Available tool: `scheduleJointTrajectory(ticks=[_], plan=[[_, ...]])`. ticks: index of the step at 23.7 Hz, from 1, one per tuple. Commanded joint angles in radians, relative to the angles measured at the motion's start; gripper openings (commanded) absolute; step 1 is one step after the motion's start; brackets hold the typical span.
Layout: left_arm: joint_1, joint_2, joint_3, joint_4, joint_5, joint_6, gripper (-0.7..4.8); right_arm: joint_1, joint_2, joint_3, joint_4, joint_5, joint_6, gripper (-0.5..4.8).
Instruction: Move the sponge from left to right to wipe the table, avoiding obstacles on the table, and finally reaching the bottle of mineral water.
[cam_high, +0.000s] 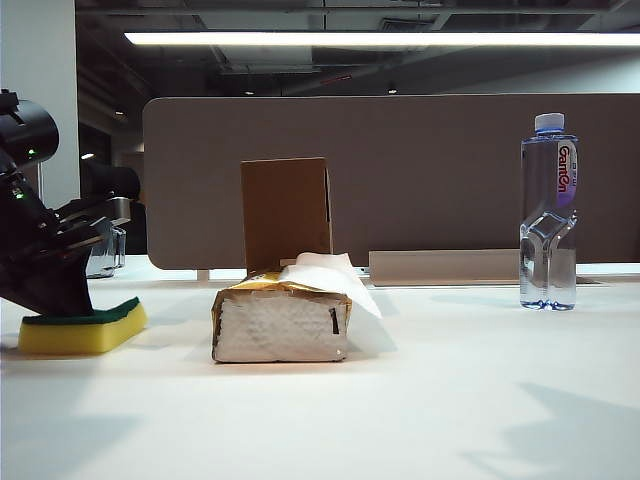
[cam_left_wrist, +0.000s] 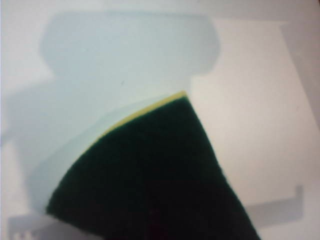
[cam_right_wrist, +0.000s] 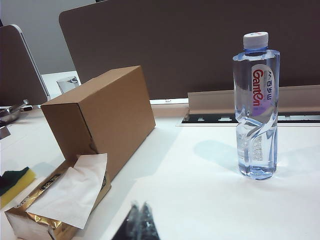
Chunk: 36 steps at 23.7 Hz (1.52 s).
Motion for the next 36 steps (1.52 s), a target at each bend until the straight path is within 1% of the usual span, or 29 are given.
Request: scheduleJointTrajectory(ticks=[1, 12, 17, 23, 28, 36], plan=[[-0.010, -0.006, -0.043, -0.109, 0.004, 0.004, -0.06, 0.000, 0.000, 0.004, 0.018, -0.002, -0.004, -0.01], [-0.023, -0.068, -0.063, -0.149, 0.008, -0.001, -0.06, 0.000, 0.000, 0.004, 0.018, 0.002, -0.004, -0.01], [-0.027, -0.084, -0.105, -0.148, 0.029, -0.003, -0.06, 0.000, 0.000, 0.004, 0.018, 0.001, -0.003, -0.01], [-0.028, -0.134, -0.156, -0.146, 0.030, -0.008, -0.06, 0.000, 0.000, 0.004, 0.021, 0.001, -0.004, -0.01], [-0.028, -0.239, -0.202, -0.142, 0.030, -0.023, -0.06, 0.000, 0.000, 0.004, 0.022, 0.001, -0.003, -0.01], [-0.029, -0.260, -0.252, -0.142, 0.031, -0.026, -0.06, 0.000, 0.000, 0.004, 0.025, 0.000, -0.003, -0.01]])
